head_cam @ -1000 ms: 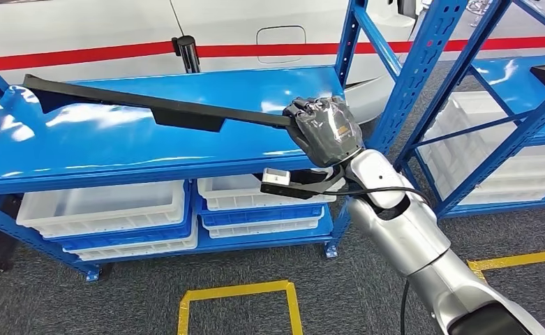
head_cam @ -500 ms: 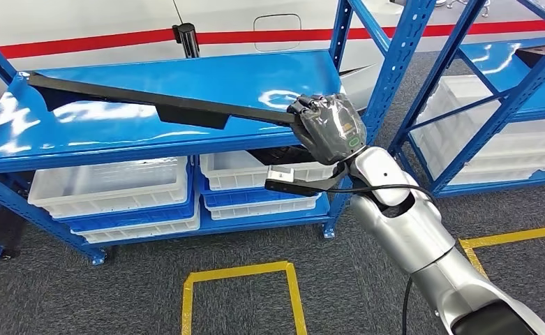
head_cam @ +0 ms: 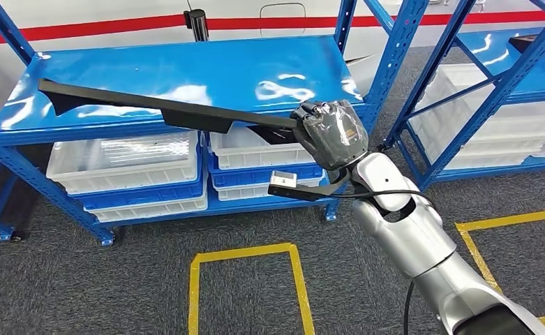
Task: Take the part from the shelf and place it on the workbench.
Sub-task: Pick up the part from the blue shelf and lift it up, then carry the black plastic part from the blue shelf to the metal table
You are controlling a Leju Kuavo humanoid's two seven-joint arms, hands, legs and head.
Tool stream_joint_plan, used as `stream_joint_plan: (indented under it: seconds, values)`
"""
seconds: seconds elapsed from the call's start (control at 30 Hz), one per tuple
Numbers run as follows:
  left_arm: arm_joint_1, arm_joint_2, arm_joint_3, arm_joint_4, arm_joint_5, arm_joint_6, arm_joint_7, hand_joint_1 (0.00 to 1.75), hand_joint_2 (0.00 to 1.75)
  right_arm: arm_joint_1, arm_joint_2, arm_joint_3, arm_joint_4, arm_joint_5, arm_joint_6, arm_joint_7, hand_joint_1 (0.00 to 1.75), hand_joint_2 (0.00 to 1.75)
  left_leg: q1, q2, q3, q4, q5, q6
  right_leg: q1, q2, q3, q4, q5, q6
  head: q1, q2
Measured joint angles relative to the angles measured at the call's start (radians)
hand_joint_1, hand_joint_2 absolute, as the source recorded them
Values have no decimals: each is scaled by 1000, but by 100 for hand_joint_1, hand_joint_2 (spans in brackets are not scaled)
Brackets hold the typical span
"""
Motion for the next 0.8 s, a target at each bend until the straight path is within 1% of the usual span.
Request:
stream_joint_plan:
  seconds: [0.03,0.07,0.1,0.13,0.17,0.2,0.23,0.27,0.3,0.33,0.37,0.4,0.43,0.47,0.5,0.53,0.57,0.6,0.63,0.67,0.7,0.73,0.77,0.8]
  values:
    - [-1,-1,0,0,0,0,0,0,175,2,-2,-1,-1,2,-1,1,175,175,-2,4,-12,-2,13,16,-1,0,-12,15,-19,0,1,0]
    - [-1,-1,0,0,0,0,0,0,175,5,-3,-1,-2,4,-2,2,175,175,-3,8,-26,-5,28,30,-2,0,-28,49,-56,-5,2,0]
    - [-2,-1,0,0,0,0,0,0,175,9,-5,-2,-5,8,-2,4,175,175,-7,10,-40,-4,42,39,-4,0,-47,107,-106,-14,3,0]
    - [-2,-1,0,0,0,0,-1,0,175,14,-6,-3,-7,13,-2,6,175,175,-9,12,-57,-3,56,45,-4,0,-64,177,-151,-17,6,0]
    - [-2,-1,0,0,0,0,-1,0,175,20,-7,-4,-10,16,-3,7,175,175,-12,13,-74,-3,70,47,-4,1,-75,244,-179,-15,8,0]
    - [-2,-2,0,0,-1,0,-1,0,175,26,-9,-5,-12,19,-3,9,175,175,-15,13,-90,-3,83,49,-3,1,-73,290,-185,-7,8,0]
    - [-2,-2,0,0,-2,0,-1,0,175,32,-11,-7,-14,20,-3,10,175,175,-18,14,-106,-2,96,50,0,1,-58,304,-174,1,9,0]
    - [-2,-3,-1,0,-4,0,-1,0,175,35,-13,-9,-17,21,-3,11,175,175,-21,14,-121,-2,108,49,3,1,-24,279,-153,6,10,0]
    - [-2,-3,-1,0,-5,0,0,0,175,37,-15,-12,-21,23,-3,12,175,175,-24,14,-134,-2,121,48,7,1,27,223,-137,6,10,0]
    - [-2,-4,-1,0,-7,0,0,0,175,38,-17,-15,-27,25,-3,13,175,175,-27,13,-144,-2,132,46,13,1,92,139,-137,-3,10,0]
    - [-2,-5,-1,0,-8,0,1,0,175,39,-18,-18,-34,27,-3,14,175,175,-30,14,-153,-2,144,42,19,1,149,58,-145,-13,9,0]
    - [-2,-6,-1,0,-9,0,1,0,175,40,-19,-22,-40,30,-4,14,175,175,-31,14,-158,-4,156,38,24,1,184,-1,-155,-23,7,0]
    - [-2,-6,-1,-1,-10,0,2,0,175,41,-19,-24,-45,31,-4,15,175,175,-32,15,-162,-7,168,33,28,1,201,-36,-161,-31,6,0]
    - [-2,-6,-1,0,-10,0,2,0,175,43,-20,-26,-48,33,-4,15,175,175,-31,16,-165,-11,179,28,26,1,193,-43,-154,-37,4,0]
    - [-1,-6,-2,0,-10,0,2,0,175,45,-20,-27,-49,35,-4,16,175,175,-28,15,-171,-10,178,22,21,0,184,-44,-143,-44,5,0]
    - [0,-6,-2,0,-10,1,3,0,175,47,-20,-27,-50,37,-4,16,175,175,-24,13,-180,2,156,16,15,-2,176,-46,-131,-55,6,0]
    - [1,-6,-2,0,-10,1,3,0,175,49,-19,-28,-50,40,-4,17,175,175,-21,11,-193,34,112,9,9,-3,167,-48,-116,-65,4,0]
    - [2,-6,-2,0,-10,1,4,0,175,51,-19,-28,-51,42,-4,17,175,175,-16,8,-209,86,54,2,7,-5,155,-47,-102,-72,3,0]
    - [2,-6,-2,0,-10,1,4,0,175,52,-18,-28,-52,43,-4,17,175,175,-13,7,-225,151,1,-5,7,-5,140,-46,-88,-77,1,0]
    - [2,-6,-2,0,-10,1,4,0,175,55,-17,-28,-52,44,-4,17,175,175,-9,7,-237,218,-34,-12,6,-6,124,-45,-74,-76,0,0]
    - [2,-6,-2,0,-10,1,5,0,175,58,-17,-28,-52,45,-4,18,175,175,-4,6,-241,268,-40,-19,5,-6,107,-43,-62,-72,0,0]
    - [2,-5,-2,0,-10,1,5,0,175,61,-17,-29,-52,46,-4,18,175,175,2,6,-231,292,-24,-26,2,-6,89,-40,-51,-67,0,0]
    - [2,-5,-2,0,-10,1,5,0,175,65,-17,-29,-52,47,-4,18,175,175,8,6,-205,283,4,-34,-2,-7,70,-34,-41,-60,0,0]
    - [1,-5,-2,0,-11,1,5,0,175,66,-18,-30,-53,48,-4,19,175,175,16,7,-162,240,29,-42,-6,-7,51,-25,-33,-53,0,0]
